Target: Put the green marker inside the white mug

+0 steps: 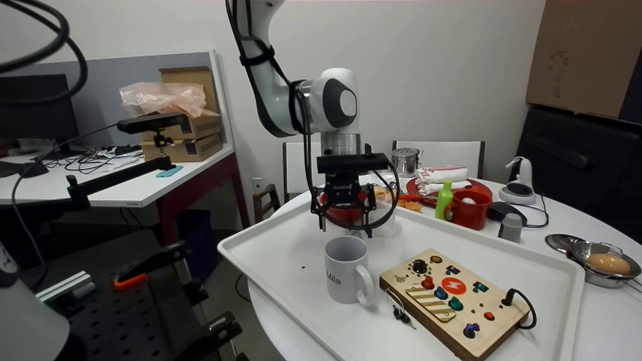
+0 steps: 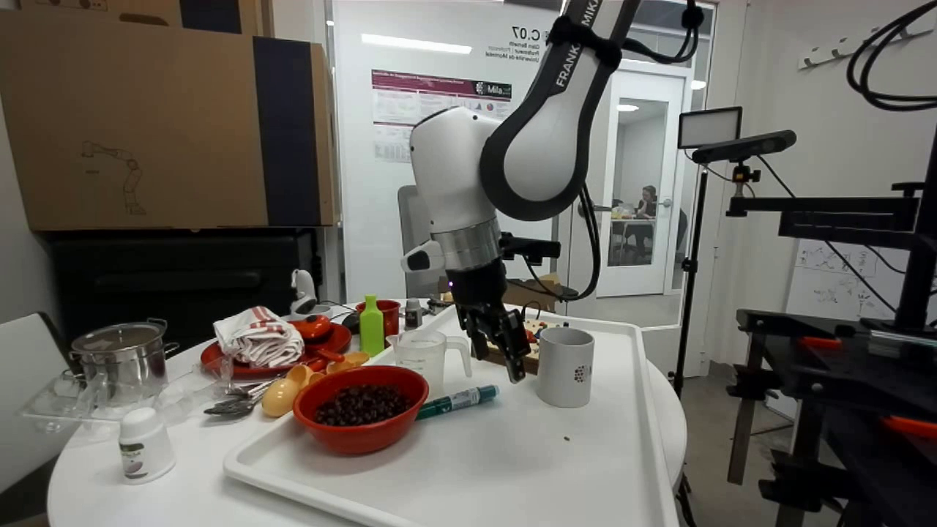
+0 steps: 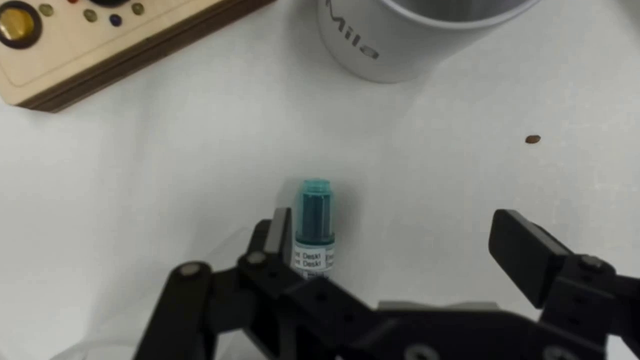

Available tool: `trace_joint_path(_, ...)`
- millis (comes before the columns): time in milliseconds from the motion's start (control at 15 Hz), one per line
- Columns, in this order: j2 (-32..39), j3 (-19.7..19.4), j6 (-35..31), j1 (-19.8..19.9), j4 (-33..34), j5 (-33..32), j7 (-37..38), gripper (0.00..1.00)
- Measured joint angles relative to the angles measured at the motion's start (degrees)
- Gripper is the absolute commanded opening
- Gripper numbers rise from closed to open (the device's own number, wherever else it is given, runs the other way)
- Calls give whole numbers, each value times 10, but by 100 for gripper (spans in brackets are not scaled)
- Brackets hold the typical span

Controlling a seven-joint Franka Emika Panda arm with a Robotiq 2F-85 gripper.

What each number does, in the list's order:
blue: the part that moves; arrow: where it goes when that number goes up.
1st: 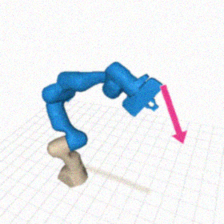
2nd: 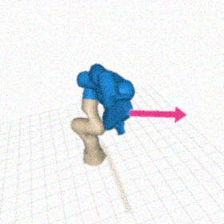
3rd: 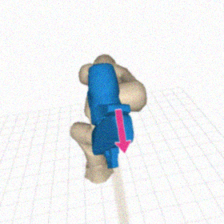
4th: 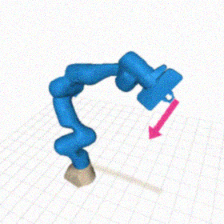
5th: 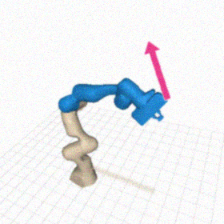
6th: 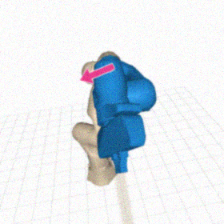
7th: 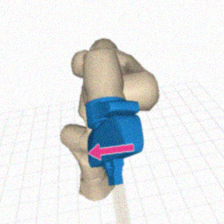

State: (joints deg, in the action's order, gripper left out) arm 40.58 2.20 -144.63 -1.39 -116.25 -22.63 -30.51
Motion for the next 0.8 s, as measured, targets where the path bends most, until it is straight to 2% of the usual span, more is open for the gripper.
trace_joint_path(800, 49, -4, 12, -16, 48, -11, 21, 100)
